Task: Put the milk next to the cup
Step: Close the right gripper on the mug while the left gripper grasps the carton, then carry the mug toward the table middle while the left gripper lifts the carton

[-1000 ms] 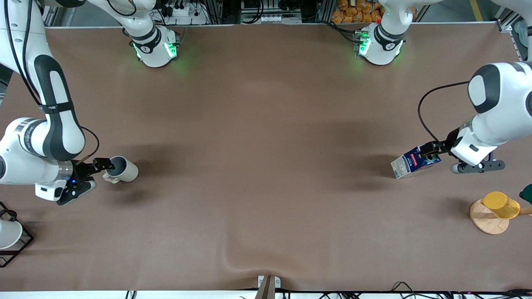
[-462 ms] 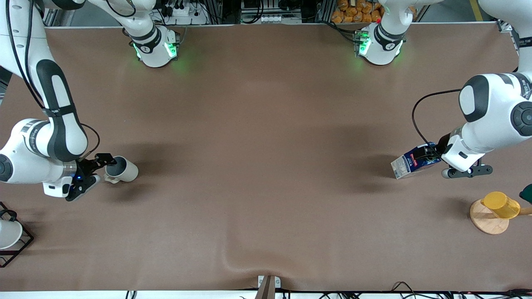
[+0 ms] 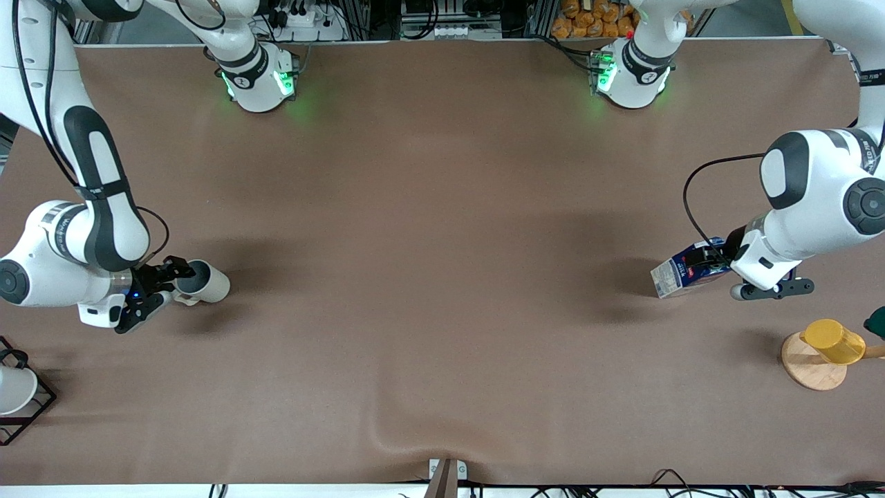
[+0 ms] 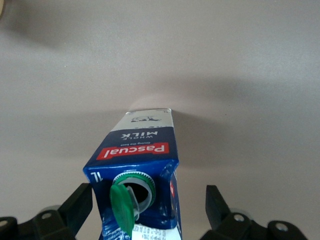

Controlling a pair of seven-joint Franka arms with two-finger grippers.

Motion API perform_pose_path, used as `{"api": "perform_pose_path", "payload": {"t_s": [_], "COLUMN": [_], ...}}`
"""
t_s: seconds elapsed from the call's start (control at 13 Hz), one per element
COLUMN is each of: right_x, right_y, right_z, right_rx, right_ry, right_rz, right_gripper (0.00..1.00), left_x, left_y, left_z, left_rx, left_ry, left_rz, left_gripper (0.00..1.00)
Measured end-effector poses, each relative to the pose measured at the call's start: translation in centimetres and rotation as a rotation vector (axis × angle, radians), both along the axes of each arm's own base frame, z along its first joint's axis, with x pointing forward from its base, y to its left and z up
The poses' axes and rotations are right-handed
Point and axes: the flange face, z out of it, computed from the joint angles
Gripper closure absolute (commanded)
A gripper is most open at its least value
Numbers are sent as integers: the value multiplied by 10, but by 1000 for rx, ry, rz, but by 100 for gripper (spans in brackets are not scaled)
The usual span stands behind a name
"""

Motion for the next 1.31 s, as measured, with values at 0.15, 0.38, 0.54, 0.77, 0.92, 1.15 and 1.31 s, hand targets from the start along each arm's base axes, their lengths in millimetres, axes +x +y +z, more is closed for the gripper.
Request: {"api": "perform_pose_path", "payload": {"t_s": [0.15,0.38,0.54,0.77,0.92,1.15,1.31], "right_x": [3,13,22,39,50,47,29], "right_y": [5,9,24,83,152,278,345], "right_z": [2,13,25,43,62,91,94], "right_rx": [1,-6,-20,-35,-20,19,17], "right_ry": [-7,-39,-56,-86,-126,-166,-162], "right_rz": [9,-2,-35,-36,10,50,78], "right_gripper": [100,100,100,100,100,100,100], "left_x": [1,2,2,4,5,5,6], "left_y": [1,5,5,5,5,5,4], "left_z": [-2,-2,-5,-7,-7,-6,-5], "left_rx": [0,0,0,0,0,0,0], "left_ry": [3,2,6,9,8,5,3], "left_rz": [5,12,13,13,13,12,11], "left_gripper": [10,20,25,33,39,43,43]}}
